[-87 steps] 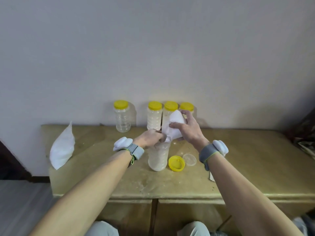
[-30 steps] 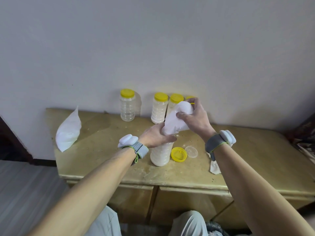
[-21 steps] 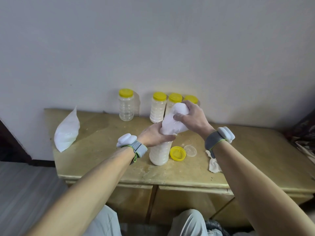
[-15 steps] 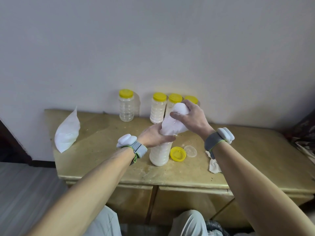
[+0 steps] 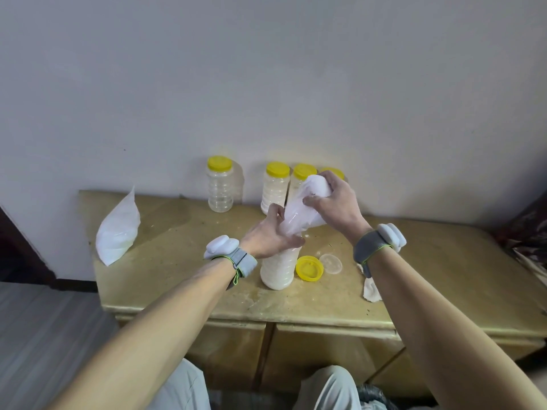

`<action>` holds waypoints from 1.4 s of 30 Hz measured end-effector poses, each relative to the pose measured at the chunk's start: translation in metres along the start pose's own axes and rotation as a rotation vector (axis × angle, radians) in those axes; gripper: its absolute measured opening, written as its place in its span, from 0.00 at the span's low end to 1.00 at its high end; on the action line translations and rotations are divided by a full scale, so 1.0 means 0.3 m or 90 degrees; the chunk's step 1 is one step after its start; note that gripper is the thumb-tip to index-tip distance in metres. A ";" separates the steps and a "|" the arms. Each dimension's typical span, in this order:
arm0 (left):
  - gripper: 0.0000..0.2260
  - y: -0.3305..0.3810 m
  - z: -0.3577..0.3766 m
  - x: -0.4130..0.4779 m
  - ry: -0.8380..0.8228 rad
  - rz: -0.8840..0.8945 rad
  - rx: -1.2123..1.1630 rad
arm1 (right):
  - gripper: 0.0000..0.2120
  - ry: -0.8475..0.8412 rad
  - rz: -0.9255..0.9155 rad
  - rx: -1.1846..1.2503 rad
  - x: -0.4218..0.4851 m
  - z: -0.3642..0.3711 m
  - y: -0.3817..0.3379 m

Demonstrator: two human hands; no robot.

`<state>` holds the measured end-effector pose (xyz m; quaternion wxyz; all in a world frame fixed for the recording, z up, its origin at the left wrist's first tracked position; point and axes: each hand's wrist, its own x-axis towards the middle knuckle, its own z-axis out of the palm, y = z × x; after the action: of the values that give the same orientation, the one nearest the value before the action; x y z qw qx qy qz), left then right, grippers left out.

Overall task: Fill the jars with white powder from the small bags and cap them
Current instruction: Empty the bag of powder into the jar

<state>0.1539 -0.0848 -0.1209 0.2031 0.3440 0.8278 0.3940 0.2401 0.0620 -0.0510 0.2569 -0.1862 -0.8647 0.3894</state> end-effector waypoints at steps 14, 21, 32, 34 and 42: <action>0.33 -0.010 -0.009 0.027 -0.066 -0.015 -0.054 | 0.14 -0.014 -0.003 -0.022 0.000 0.001 0.004; 0.29 -0.012 -0.009 0.031 -0.075 -0.005 -0.062 | 0.14 -0.006 0.017 -0.022 -0.002 -0.001 0.000; 0.31 -0.005 -0.011 0.025 -0.082 -0.012 -0.076 | 0.16 -0.008 0.106 -0.121 0.012 -0.002 -0.008; 0.30 -0.003 -0.011 0.024 -0.080 -0.012 -0.078 | 0.14 -0.003 0.084 -0.091 0.008 -0.001 -0.019; 0.27 -0.009 -0.006 0.025 -0.065 -0.006 -0.085 | 0.15 -0.021 0.040 -0.086 -0.003 0.007 -0.036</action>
<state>0.1467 -0.0815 -0.1224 0.2694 0.3451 0.7898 0.4296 0.2383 0.0535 -0.0440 0.2169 -0.2235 -0.8869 0.3412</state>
